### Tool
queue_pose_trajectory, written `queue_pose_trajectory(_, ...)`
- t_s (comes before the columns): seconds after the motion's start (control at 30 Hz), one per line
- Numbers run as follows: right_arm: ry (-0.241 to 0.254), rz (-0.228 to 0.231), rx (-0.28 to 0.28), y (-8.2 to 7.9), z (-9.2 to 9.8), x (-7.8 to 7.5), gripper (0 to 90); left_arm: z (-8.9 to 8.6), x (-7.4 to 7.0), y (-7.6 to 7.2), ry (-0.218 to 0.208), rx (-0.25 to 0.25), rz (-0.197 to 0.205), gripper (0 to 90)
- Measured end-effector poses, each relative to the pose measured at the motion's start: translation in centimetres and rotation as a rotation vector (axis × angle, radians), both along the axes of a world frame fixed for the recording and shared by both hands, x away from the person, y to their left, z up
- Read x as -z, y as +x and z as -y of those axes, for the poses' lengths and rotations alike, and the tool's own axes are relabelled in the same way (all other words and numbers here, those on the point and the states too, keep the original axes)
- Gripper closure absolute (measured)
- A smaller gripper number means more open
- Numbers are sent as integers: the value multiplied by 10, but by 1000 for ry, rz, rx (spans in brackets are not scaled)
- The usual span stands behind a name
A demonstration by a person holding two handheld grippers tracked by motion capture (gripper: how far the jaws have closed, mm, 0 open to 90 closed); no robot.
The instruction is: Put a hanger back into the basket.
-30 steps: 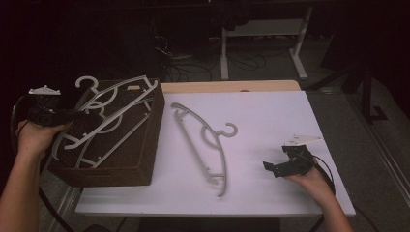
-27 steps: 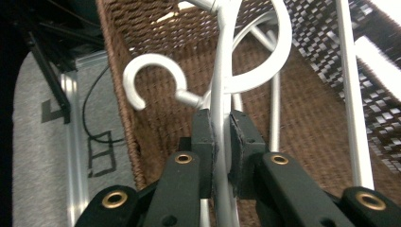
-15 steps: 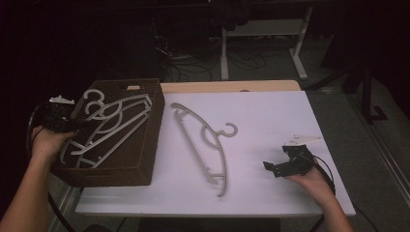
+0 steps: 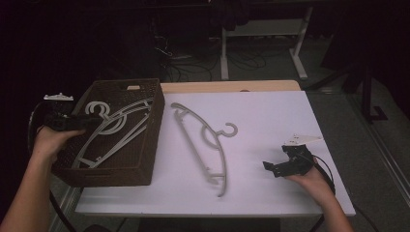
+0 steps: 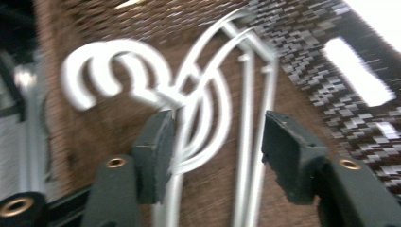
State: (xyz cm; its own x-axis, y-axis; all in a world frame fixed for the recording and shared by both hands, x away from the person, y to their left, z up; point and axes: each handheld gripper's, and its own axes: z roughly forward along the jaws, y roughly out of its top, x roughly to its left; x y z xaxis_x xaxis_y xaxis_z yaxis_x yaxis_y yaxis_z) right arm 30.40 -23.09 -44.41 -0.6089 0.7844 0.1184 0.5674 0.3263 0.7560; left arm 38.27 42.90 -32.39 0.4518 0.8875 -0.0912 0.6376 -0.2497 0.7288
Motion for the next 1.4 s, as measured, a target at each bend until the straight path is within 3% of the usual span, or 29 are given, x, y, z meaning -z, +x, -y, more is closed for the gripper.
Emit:
queue_pose_trajectory(0.1,-1,-3,-2,1,-1,0,0,18,-5,-5,-61,70,30,343)
queue_pose_trajectory(0.27,-2,-9,-10,4,-6,-2,0,52,-7,-10,-119,178,52,300)
queue_pose_trajectory(0.53,-1,-21,-29,8,-15,-5,0,109,-12,-19,-157,306,77,213)
queue_pose_trajectory(0.83,-14,-25,-59,10,-24,-10,0,171,-1,-22,-200,425,68,167)
queue_pose_trajectory(1.27,-11,-20,-83,15,-47,-28,0,238,31,-35,-161,529,32,145)
queue_pose_trajectory(1.33,-18,-25,-87,17,-52,-30,0,243,32,-39,-109,531,61,139)
queue_pose_trajectory(1.37,-18,-30,-89,17,-54,-31,0,244,31,-41,-120,528,62,138)
queue_pose_trajectory(1.4,-17,-33,-94,18,-57,-31,0,244,31,-42,-161,535,58,138)
